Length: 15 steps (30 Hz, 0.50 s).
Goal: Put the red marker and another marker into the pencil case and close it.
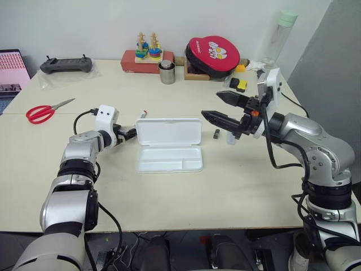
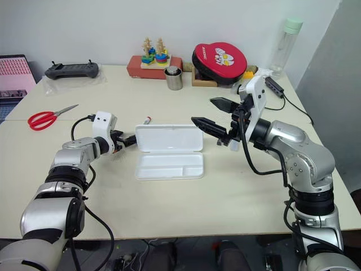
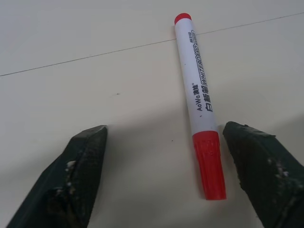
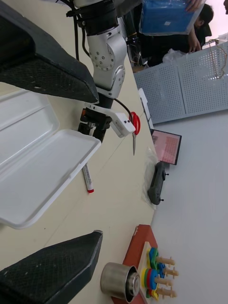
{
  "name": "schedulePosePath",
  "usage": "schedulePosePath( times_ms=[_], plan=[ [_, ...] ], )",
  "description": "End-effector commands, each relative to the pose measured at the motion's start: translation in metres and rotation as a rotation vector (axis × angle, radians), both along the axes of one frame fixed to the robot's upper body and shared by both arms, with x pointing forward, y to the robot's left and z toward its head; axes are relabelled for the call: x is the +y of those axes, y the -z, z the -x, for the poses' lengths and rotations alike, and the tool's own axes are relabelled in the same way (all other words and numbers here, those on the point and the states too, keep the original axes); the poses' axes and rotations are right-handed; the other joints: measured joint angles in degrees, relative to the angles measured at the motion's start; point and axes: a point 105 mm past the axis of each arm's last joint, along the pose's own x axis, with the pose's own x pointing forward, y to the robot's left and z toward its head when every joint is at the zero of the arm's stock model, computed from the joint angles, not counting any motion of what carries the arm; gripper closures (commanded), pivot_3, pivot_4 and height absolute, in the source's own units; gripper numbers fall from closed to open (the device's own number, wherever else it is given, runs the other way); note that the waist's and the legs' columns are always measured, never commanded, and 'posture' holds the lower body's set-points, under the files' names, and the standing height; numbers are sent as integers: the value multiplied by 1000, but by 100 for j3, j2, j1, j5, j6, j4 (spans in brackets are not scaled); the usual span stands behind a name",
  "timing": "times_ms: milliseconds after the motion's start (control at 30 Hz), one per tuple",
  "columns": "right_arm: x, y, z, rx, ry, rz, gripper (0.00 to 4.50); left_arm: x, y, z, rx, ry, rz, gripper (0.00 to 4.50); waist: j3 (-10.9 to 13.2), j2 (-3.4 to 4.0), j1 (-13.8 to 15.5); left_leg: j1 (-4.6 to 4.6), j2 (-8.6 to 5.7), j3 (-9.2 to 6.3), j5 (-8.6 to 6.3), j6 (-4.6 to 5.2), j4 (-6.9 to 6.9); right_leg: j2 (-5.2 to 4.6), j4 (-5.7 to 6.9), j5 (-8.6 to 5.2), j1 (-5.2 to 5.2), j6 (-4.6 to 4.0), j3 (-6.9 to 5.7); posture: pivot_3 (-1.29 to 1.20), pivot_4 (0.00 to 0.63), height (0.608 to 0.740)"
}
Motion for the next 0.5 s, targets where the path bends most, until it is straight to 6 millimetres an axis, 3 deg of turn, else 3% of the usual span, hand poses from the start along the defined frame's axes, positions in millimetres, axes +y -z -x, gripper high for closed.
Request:
schedulePosePath(
  times_ms=[33, 300, 500],
  plan=[
    [-1, -15, 10, -66, -22, -11, 0, -4, -11, -5, -38, 23, -8, 1518, 0, 0, 0, 0, 0, 0, 0, 0, 0, 0, 0, 0, 0, 0, 0, 0, 150, 740],
    [1, -15, 16, -71, -57, -6, 0, -6, -10, -6, -46, 15, 15, 3209, 0, 0, 1, 0, 0, 0, 0, 0, 0, 0, 1, 0, 0, 0, 0, 0, 150, 740],
    [-1, -13, 15, -68, -54, -5, 0, 8, -16, -8, -97, -75, 39, 4076, 0, 0, -7, 0, 0, -1, 0, 0, 0, 0, 1, 0, 0, 1, 0, 0, 150, 740]
  ],
)
